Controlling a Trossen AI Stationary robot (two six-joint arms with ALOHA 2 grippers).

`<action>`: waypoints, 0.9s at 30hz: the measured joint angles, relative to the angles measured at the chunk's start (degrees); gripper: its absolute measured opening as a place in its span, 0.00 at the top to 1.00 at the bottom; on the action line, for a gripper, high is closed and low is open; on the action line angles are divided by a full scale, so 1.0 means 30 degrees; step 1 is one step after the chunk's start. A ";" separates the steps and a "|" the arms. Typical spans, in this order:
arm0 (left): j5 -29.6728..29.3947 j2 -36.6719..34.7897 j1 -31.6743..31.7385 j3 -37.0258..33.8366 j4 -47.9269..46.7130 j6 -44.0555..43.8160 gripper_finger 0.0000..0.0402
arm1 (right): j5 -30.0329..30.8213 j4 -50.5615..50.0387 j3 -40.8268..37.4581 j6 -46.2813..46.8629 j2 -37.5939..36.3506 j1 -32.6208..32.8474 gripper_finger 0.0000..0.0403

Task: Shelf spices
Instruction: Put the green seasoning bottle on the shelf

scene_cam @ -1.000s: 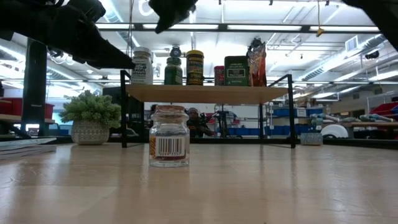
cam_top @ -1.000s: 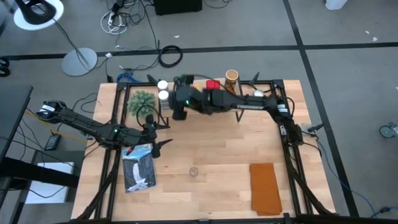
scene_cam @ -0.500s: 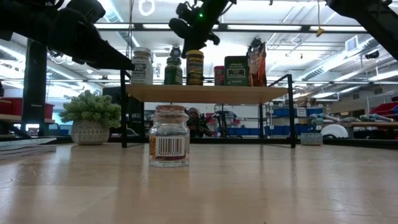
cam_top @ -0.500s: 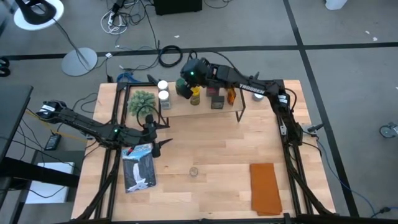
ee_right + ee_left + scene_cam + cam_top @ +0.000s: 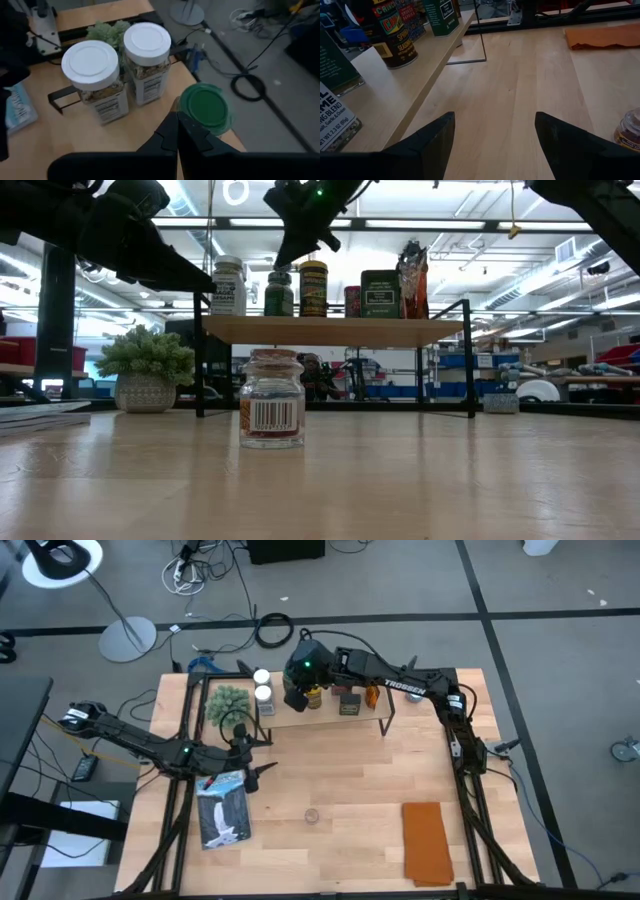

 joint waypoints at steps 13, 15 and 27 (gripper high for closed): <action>0.0000 0.0000 0.0000 0.0000 0.0088 0.0000 0.30 | 0.1505 -0.0549 -0.0015 -0.0309 -0.0629 0.0764 1.00; -0.0007 0.0000 0.0000 0.0000 0.0397 0.0001 0.30 | 0.1832 -0.1279 -0.0015 -0.0302 -0.1089 0.0912 1.00; -0.0007 0.0000 0.0000 0.0000 0.0459 0.0000 0.30 | 0.6559 -0.9335 -0.0015 0.3064 -0.4541 0.4397 1.00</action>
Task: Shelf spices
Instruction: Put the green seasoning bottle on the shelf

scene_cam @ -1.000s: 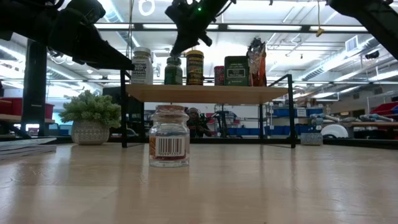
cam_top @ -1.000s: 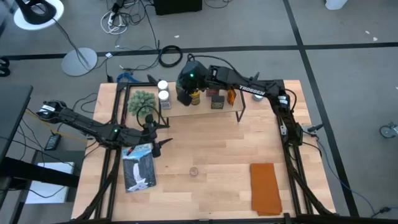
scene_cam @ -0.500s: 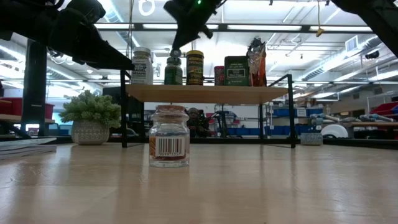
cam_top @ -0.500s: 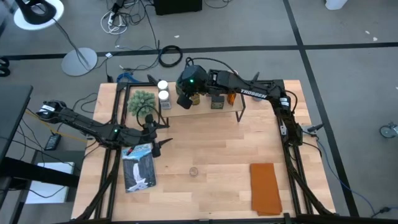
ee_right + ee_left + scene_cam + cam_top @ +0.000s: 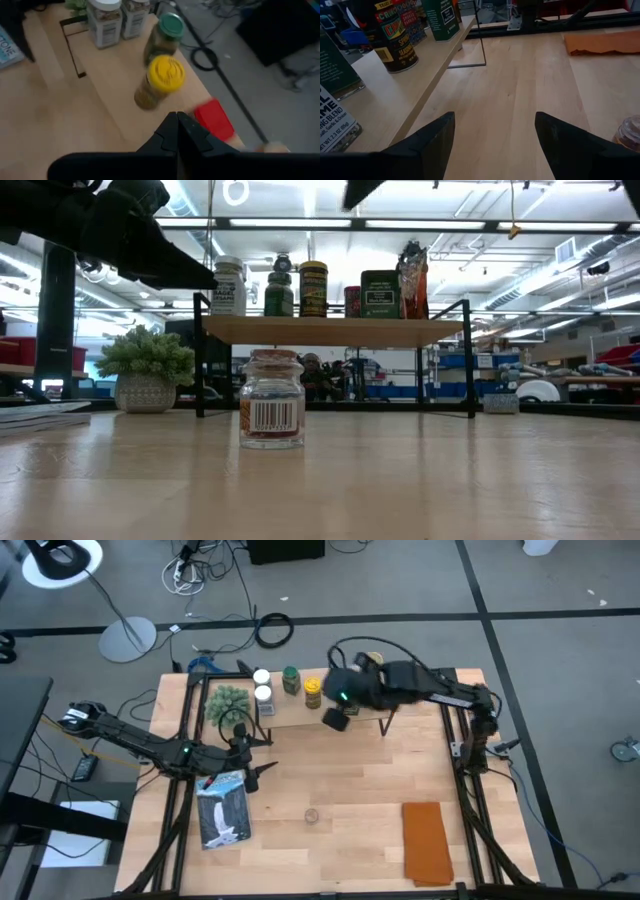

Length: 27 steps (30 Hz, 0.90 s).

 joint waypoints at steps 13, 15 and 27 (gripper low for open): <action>0.0525 0.0000 0.0007 0.0000 0.0781 -0.1495 0.30 | 0.8934 -0.3833 -0.9441 1.5991 -0.5510 1.1486 1.00; 0.0809 0.0000 0.0007 0.0000 0.1507 -0.2233 0.30 | 0.9436 -0.2794 -1.2297 1.9030 -0.6120 1.2946 1.00; 0.2404 0.0853 0.1013 0.5203 -0.4154 -0.1574 0.30 | 0.8875 1.5131 -2.6325 2.2650 -0.6722 1.6023 1.00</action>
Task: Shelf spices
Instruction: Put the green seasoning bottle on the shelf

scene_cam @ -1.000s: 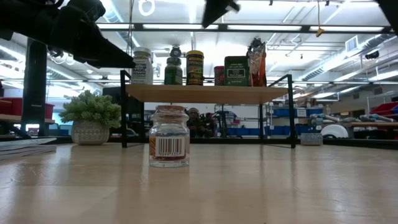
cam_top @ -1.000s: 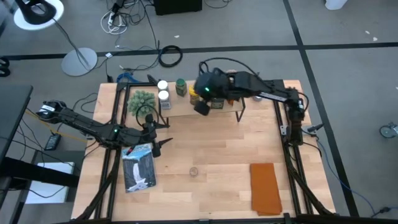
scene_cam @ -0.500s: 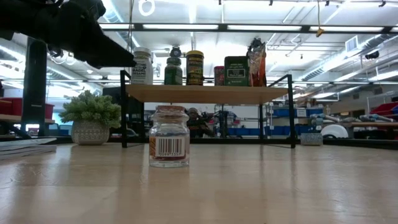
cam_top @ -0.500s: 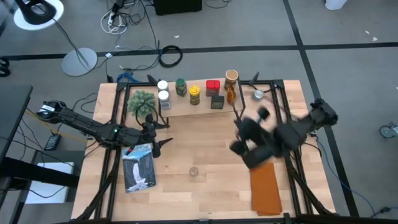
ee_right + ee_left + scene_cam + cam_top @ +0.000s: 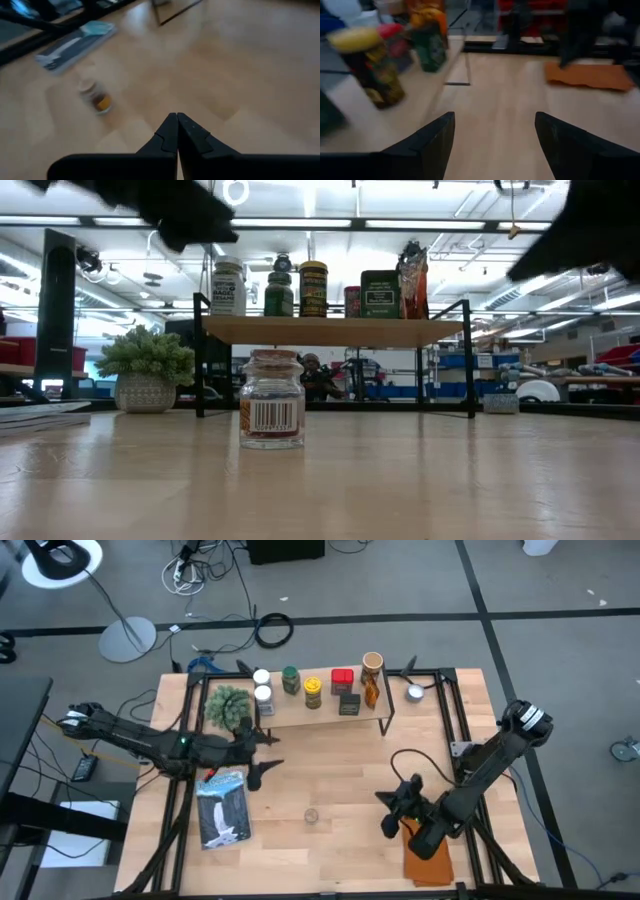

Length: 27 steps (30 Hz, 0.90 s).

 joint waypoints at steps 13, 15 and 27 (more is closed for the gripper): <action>0.5658 0.5943 0.6630 1.3265 -1.3611 0.1153 0.30 | -0.0650 1.7768 -0.6953 -0.7935 0.0007 -0.0839 1.00; 0.6740 0.7328 0.7475 1.4997 -1.5240 0.1861 0.30 | -0.0875 1.7951 -0.6985 -0.8368 0.0015 -0.0834 1.00; 0.8661 1.4108 1.0217 2.2627 -2.3570 0.7062 0.30 | -0.1074 1.7998 -0.6985 -0.8507 0.0022 -0.0834 0.99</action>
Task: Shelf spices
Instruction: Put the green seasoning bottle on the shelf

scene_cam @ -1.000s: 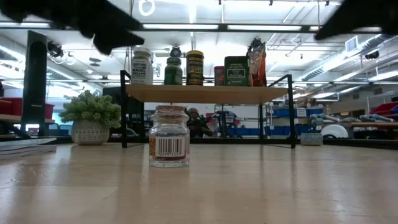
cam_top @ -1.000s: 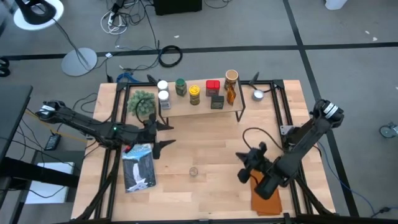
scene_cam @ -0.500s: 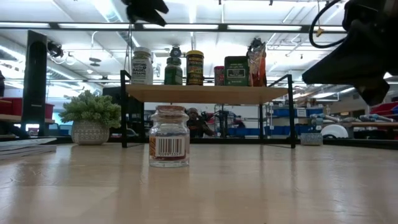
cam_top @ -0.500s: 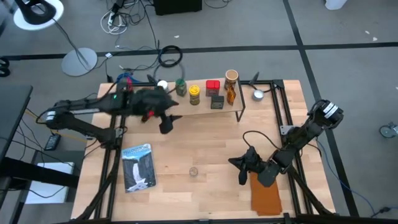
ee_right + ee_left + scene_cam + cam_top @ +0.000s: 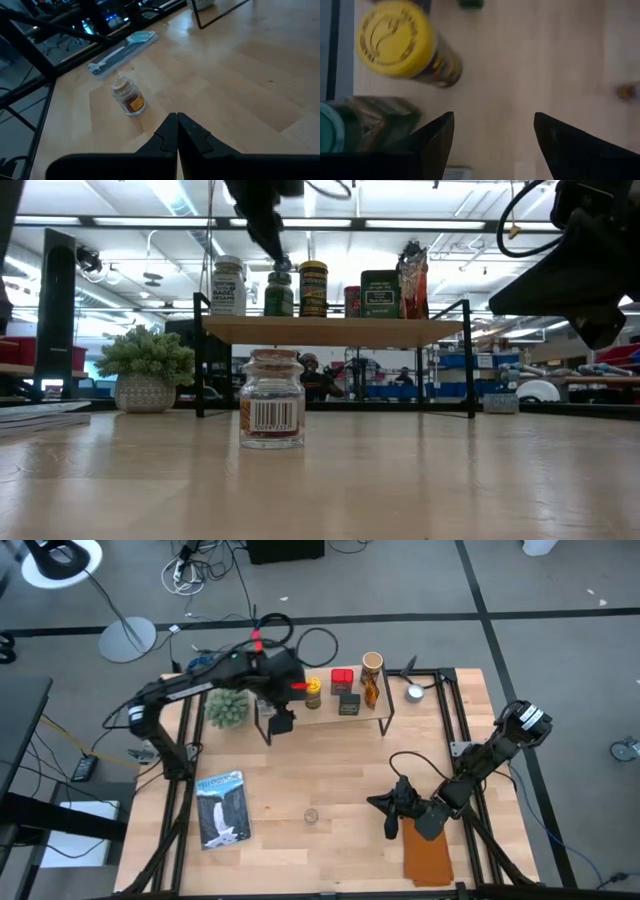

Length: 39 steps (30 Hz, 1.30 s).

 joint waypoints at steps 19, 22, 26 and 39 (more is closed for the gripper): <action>-0.0373 0.2386 0.1908 0.0635 -0.0200 0.1204 0.30 | -0.0007 -0.0066 0.0000 -0.0586 0.0007 0.0000 0.99; -0.1147 0.2386 0.1913 0.0635 -0.0190 0.1316 0.30 | -0.0007 -0.0066 0.0000 -0.0664 0.0007 0.0000 0.99; -0.2454 0.2386 0.2086 0.0635 -0.0392 0.1008 0.30 | -0.0007 -0.0066 0.0007 -0.0664 0.0007 0.0000 0.99; -0.2350 0.2386 0.3093 0.0635 -0.1735 -0.1505 0.30 | -0.0007 -0.0036 0.0007 -0.0657 0.0007 0.0000 0.99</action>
